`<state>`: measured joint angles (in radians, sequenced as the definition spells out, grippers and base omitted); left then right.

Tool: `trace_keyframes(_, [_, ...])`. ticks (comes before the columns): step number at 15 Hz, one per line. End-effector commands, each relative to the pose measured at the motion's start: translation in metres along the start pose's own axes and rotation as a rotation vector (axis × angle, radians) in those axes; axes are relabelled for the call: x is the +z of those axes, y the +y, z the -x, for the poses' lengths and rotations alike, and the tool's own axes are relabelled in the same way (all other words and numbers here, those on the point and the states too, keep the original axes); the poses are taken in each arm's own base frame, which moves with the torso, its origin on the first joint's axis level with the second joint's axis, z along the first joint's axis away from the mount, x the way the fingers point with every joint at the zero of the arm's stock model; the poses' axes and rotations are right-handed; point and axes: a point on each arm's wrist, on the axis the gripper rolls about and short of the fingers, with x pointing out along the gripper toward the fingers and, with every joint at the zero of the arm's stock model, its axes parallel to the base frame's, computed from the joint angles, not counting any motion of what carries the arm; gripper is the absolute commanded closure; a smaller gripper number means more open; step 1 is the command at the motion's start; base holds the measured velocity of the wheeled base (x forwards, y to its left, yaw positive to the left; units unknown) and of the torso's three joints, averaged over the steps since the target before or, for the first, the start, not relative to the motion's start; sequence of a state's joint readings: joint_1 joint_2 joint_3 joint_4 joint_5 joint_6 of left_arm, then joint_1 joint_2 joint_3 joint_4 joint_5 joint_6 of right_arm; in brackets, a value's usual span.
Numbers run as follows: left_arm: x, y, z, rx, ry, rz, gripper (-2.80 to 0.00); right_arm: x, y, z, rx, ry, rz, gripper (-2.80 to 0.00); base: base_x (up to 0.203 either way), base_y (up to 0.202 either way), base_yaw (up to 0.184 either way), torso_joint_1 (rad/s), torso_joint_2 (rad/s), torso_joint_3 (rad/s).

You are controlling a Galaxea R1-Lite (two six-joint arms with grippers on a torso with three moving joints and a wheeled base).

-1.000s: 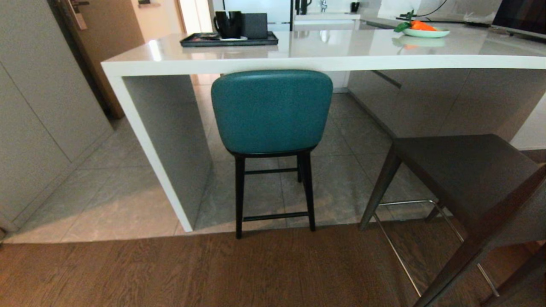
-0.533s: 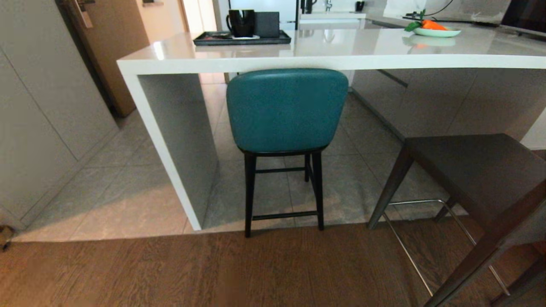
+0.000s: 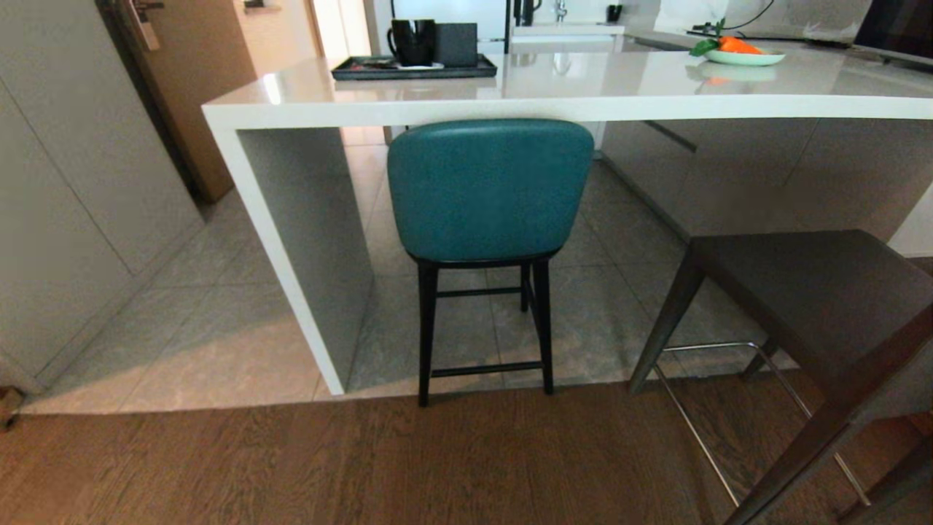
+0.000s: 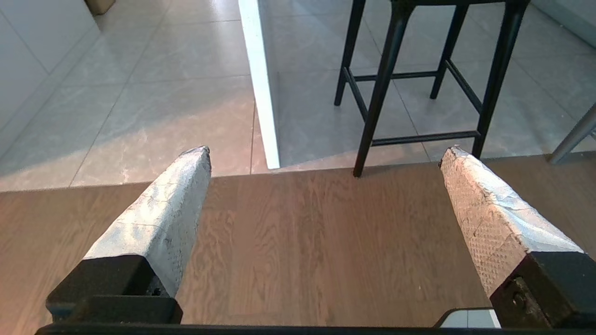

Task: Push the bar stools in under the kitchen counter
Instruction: Pull the blue chair out from under the dining table

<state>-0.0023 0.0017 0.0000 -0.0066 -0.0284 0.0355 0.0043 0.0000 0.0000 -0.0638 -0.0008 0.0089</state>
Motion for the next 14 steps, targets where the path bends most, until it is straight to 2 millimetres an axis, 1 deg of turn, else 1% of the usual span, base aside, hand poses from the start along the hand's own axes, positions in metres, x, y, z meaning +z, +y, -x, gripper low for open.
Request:
trace_keyframes(1, [0.0,0.0,-0.0001,-0.001,0.001,-0.001,-2.8,-0.0066,0.0,-0.0015,0.001,0.025,0.0,0.0,0.149,0.0,0.002,-0.002,0.0,0.007])
trace_keyframes(14, [-0.0003,0.0,-0.0002,0.0,0.002,0.002,-2.8,-0.0064,-0.0001,-0.0015,-0.001,0.024,-0.003,0.0,0.193,0.0,0.002,0.003,0.0,0.001])
